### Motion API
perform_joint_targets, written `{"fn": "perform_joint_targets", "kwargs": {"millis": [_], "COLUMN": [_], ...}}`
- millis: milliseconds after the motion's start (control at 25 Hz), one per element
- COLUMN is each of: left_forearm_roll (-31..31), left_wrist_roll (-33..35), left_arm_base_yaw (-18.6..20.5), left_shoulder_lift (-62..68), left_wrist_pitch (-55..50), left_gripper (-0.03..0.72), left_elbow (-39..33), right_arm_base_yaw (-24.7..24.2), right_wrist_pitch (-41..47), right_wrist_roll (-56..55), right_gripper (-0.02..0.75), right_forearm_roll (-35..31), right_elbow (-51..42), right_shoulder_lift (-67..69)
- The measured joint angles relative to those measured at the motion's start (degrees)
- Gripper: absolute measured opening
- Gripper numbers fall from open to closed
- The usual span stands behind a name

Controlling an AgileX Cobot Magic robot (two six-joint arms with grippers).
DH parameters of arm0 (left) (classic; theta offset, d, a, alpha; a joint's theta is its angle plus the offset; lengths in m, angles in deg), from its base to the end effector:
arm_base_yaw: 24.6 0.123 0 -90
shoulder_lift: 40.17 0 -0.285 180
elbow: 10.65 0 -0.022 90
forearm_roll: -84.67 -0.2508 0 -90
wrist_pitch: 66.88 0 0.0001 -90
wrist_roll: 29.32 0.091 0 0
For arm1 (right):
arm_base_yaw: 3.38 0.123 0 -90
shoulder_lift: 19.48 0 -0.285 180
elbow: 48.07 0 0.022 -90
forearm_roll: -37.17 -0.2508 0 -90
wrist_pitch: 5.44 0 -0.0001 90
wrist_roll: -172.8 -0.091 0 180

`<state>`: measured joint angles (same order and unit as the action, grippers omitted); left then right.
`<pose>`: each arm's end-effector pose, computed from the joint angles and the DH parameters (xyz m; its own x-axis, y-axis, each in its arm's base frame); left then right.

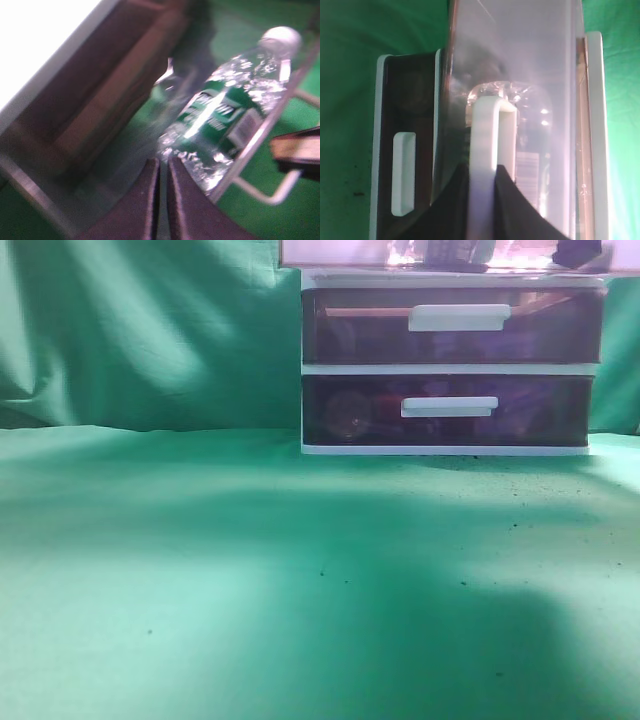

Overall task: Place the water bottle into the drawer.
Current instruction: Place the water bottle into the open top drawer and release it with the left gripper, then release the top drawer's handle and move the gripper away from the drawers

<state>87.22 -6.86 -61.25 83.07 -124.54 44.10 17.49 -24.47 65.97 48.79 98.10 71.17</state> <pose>0.3629 -0.2743 0.4201 -0.2178 0.6104 -0.7616 0.7495 0.6044 0.2700 0.2873 0.1159 0.2593 0.3865 -0.9150 -0.1155 -0.2954 -0.0042 -0.9554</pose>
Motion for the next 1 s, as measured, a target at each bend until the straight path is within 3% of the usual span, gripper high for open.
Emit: {"fn": "perform_joint_targets", "kwargs": {"millis": [80,200,640,760,1000], "left_forearm_roll": [-10.01,-15.99,-14.52,-12.6,-8.53], "left_wrist_roll": [-9.45,-15.63,-17.31,-17.31,-16.68], "left_arm_base_yaw": [0.11,0.26,0.26,0.26,0.26], "left_shoulder_lift": [-2.11,-6.27,-21.56,-27.95,-44.29], "left_wrist_pitch": [-1.82,-4.17,-9.34,-7.77,2.32], "left_gripper": [0.0,0.0,0.0,0.0,0.0], "left_elbow": [0.0,0.0,-2.16,-8.8,-33.16], "right_arm_base_yaw": [-0.22,-1.58,-5.31,-5.55,-6.26], "right_wrist_pitch": [1.39,3.62,7.81,6.84,5.03], "right_wrist_roll": [0.32,1.49,1.71,1.71,1.98], "right_gripper": [0.106,0.106,0.106,0.106,0.106], "right_forearm_roll": [0.49,1.33,2.82,2.82,2.7], "right_elbow": [1.13,3.93,15.58,19.57,27.63], "right_shoulder_lift": [0.0,0.0,6.14,10.29,18.11]}}
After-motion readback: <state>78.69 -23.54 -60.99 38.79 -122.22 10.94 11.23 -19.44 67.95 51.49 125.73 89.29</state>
